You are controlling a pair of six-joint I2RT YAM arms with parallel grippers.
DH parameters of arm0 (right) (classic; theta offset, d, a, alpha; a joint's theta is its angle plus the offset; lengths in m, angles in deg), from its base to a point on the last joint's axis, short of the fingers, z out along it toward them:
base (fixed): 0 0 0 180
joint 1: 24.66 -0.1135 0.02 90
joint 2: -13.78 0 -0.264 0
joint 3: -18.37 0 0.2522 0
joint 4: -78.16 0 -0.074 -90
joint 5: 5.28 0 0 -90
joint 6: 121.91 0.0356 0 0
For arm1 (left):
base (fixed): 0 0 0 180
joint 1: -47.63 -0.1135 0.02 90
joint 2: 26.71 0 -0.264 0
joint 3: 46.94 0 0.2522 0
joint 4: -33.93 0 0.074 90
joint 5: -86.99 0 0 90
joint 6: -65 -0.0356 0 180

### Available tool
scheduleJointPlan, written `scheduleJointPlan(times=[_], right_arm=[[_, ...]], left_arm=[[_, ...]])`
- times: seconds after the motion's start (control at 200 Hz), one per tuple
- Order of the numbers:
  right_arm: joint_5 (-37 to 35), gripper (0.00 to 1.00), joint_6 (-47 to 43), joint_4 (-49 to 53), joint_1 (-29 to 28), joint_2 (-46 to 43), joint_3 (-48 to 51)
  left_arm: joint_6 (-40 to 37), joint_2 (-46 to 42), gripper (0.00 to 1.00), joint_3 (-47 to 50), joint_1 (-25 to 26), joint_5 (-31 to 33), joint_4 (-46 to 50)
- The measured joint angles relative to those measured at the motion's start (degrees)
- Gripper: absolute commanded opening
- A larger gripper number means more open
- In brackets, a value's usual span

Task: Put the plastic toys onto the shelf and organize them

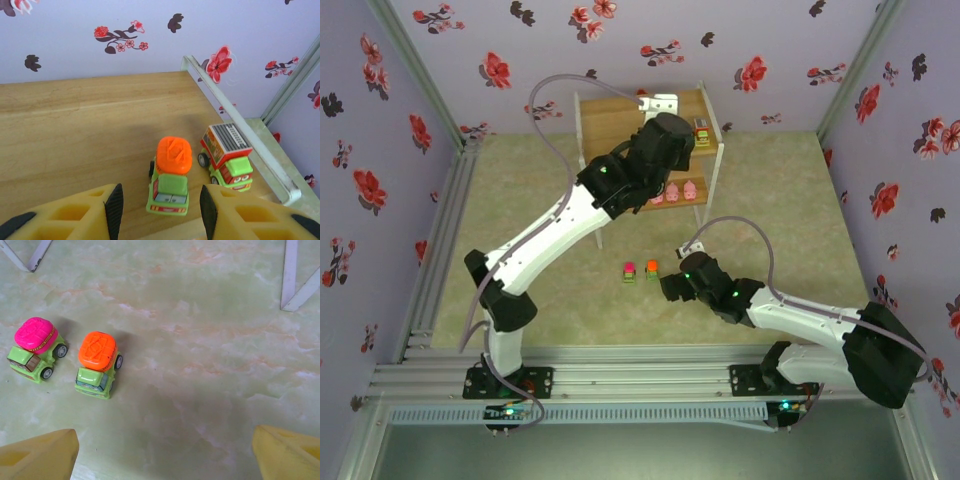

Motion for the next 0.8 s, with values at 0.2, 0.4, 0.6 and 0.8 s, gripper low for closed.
scheduleJointPlan(times=[0.2, 0.4, 0.6, 0.8], right_arm=[[-0.5, 0.9, 0.0, 0.0, 0.0, 0.0, 0.0], [-0.7, 0.9, 0.0, 0.0, 0.0, -0.1, 0.0], [-1.1, 0.91, 0.0, 0.0, 0.0, -1.2, 0.2], [-2.1, 0.93, 0.0, -0.1, 0.0, -1.4, 0.6]], left_arm=[[-0.4, -4.9, 0.48, 7.3, 1.3, 0.8, -1.2], [-1.6, -9.3, 0.48, 15.4, 2.6, 2.0, -4.0], [-3.0, -12.8, 0.48, 22.6, 4.0, 2.4, -6.6], [-4.5, -16.7, 0.48, 29.9, 5.6, 2.9, -8.7]])
